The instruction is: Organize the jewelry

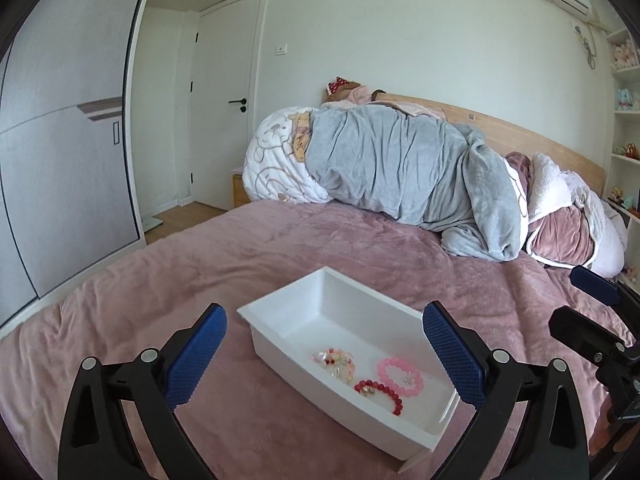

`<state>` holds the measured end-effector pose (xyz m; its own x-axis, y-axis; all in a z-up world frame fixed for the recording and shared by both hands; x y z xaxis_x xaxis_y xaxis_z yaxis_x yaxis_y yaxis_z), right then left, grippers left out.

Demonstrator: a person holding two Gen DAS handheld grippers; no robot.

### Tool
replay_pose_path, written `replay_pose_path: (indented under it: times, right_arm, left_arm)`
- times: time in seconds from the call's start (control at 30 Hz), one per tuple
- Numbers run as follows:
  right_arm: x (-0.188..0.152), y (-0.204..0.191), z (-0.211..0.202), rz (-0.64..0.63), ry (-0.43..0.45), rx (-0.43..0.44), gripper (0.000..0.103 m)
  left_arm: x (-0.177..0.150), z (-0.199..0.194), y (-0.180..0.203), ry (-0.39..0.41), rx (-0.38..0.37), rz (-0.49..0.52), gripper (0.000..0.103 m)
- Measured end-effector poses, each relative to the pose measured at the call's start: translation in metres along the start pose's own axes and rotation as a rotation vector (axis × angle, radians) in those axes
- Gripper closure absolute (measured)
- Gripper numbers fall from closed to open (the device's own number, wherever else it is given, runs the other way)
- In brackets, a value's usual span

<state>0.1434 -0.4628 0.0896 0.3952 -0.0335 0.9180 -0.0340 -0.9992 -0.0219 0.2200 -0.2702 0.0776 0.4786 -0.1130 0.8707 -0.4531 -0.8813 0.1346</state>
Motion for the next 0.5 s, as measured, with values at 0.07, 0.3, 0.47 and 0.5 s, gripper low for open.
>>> replay_pose_path:
  times: [0.07, 0.3, 0.47, 0.5]
  right_arm:
    - [-0.008, -0.002, -0.009, 0.003, 0.008, -0.011, 0.005]
    - [-0.05, -0.02, -0.023, -0.013, 0.017, -0.012, 0.005]
    - [-0.075, -0.025, -0.019, -0.006, 0.006, -0.035, 0.005]
    - [-0.08, -0.025, -0.018, 0.009, 0.015, -0.036, 0.005]
  left_arm:
    - [-0.015, -0.005, -0.007, -0.02, 0.042, -0.034, 0.004]
    - [-0.066, -0.015, -0.014, -0.003, 0.133, 0.001, 0.004]
    - [-0.096, -0.018, -0.013, -0.018, 0.113, -0.026, 0.004]
    - [-0.1, -0.02, -0.014, -0.014, 0.114, -0.031, 0.004]
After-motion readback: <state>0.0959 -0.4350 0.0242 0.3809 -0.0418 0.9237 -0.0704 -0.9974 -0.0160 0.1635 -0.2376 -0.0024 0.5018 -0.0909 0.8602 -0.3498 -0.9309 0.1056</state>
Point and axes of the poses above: each gripper's, at about its wrist camera, not at the fingertips, and z roughly the way its jaws point, y to its right, x to its top, the point moved 10 cm from there along z, roughly the way its jaws point, and after that the axes turned 6 degrees about -x, right-handed, at the moved point
